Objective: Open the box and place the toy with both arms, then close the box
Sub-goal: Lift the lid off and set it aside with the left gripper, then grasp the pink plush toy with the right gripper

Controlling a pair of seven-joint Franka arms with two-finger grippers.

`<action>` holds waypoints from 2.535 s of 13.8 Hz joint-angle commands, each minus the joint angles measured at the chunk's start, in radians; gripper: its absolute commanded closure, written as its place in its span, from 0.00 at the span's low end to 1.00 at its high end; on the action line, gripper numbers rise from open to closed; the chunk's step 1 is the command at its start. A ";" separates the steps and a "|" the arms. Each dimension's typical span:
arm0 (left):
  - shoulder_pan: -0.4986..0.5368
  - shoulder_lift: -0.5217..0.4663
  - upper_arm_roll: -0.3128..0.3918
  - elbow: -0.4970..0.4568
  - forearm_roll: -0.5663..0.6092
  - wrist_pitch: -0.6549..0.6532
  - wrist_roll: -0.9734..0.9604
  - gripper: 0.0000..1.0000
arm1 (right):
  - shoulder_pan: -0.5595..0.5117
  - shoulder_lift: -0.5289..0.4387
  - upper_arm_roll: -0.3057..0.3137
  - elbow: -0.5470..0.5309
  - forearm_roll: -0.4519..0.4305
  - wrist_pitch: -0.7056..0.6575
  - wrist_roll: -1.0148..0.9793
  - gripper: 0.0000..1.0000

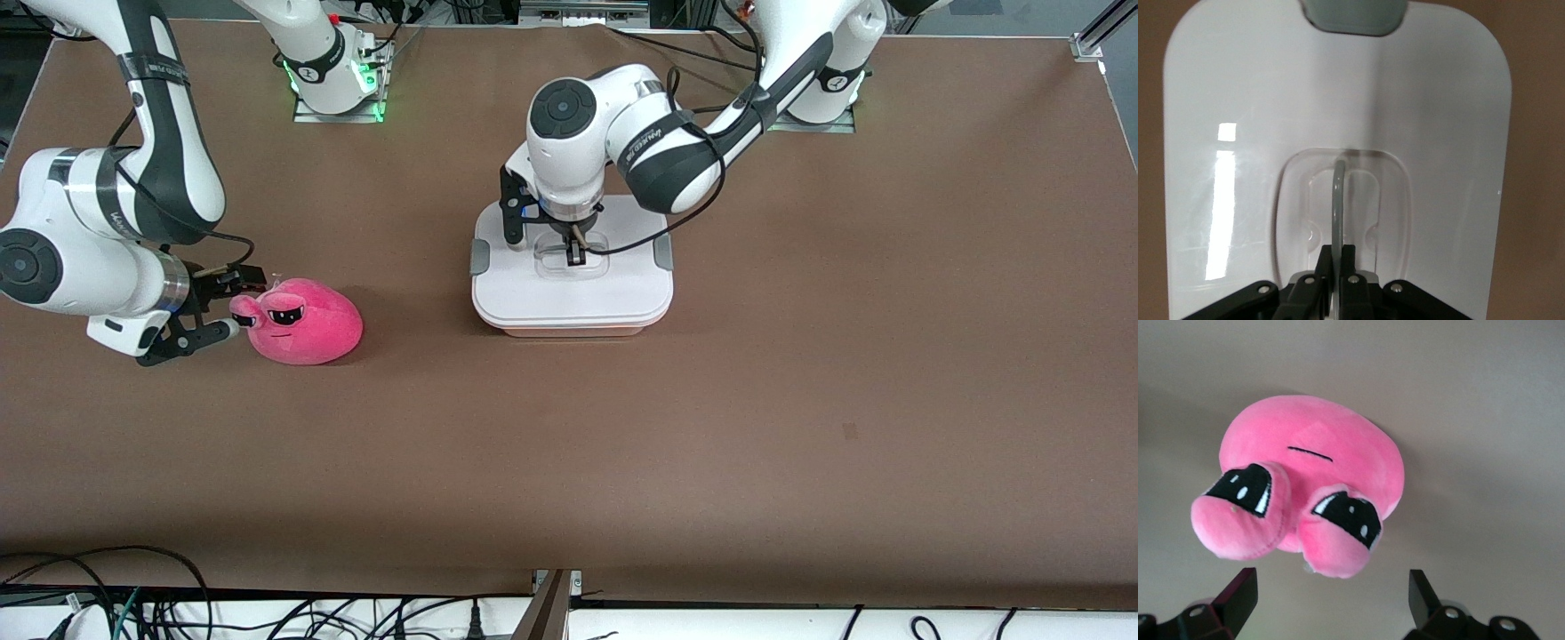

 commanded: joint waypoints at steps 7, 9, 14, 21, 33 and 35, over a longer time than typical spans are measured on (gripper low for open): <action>0.246 -0.107 -0.030 0.127 -0.138 -0.344 0.158 1.00 | 0.002 -0.015 0.013 -0.067 -0.002 0.083 -0.029 0.00; 0.326 -0.115 -0.029 0.127 -0.138 -0.400 0.216 1.00 | 0.003 -0.018 0.014 -0.067 0.000 0.080 -0.029 0.00; 0.579 -0.118 -0.026 0.126 -0.121 -0.435 0.473 1.00 | 0.003 -0.025 0.014 -0.070 -0.003 0.070 -0.029 0.00; 0.798 -0.149 -0.027 0.091 -0.066 -0.449 0.911 1.00 | 0.002 -0.087 0.005 -0.131 -0.014 0.056 -0.254 0.00; 0.812 -0.172 -0.033 0.015 -0.041 -0.437 0.966 1.00 | 0.000 -0.068 -0.012 -0.191 -0.019 0.257 -0.593 0.00; 0.782 -0.175 -0.026 0.017 -0.040 -0.437 0.962 1.00 | 0.000 -0.065 -0.012 -0.191 -0.019 0.274 -0.616 0.00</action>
